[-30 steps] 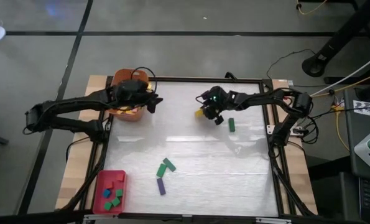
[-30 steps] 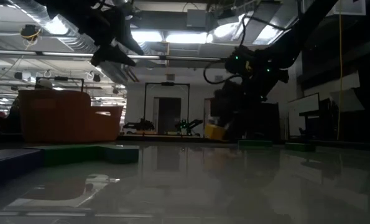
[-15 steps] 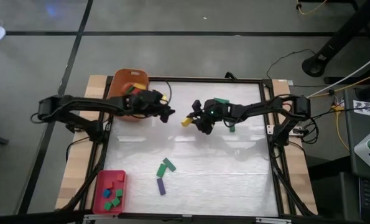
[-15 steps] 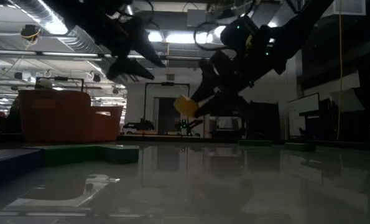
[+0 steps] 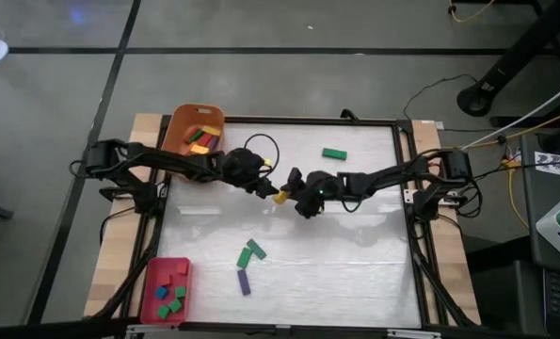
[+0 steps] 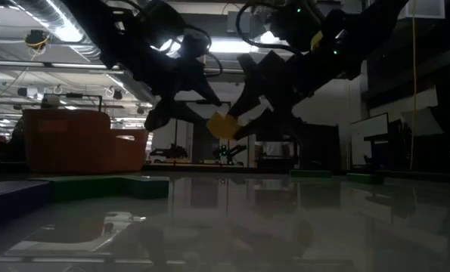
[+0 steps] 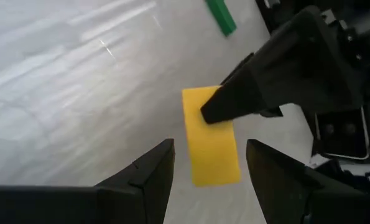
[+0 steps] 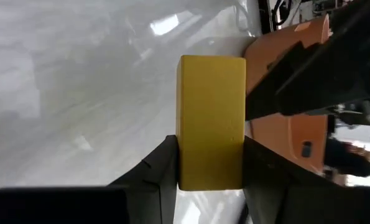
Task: Sort blocks by size
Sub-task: Put the big yellow block into the orange bin
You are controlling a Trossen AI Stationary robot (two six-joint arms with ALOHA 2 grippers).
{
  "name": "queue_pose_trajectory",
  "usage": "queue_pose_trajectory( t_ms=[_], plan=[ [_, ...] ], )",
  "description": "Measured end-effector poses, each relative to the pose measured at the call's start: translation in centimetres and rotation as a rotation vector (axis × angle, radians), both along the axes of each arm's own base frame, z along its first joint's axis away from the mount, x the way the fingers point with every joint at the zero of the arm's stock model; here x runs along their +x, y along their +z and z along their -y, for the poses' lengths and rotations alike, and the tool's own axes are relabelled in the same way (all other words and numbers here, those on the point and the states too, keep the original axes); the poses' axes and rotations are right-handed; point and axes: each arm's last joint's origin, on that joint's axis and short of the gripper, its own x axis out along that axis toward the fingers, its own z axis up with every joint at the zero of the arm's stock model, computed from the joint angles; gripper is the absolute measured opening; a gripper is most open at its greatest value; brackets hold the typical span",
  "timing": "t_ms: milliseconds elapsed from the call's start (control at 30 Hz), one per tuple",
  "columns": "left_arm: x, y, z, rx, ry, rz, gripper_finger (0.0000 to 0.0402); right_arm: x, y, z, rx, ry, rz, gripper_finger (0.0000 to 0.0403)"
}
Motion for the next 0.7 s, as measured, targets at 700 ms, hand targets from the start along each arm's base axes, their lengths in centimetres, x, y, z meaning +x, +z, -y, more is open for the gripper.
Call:
queue_pose_trajectory(
  t_ms=[700],
  plan=[
    [0.6,-0.1,1.7,0.024,-0.093,0.031,0.0186,0.5,1.0,-1.2,-0.066,-0.028,0.107,0.014]
  ],
)
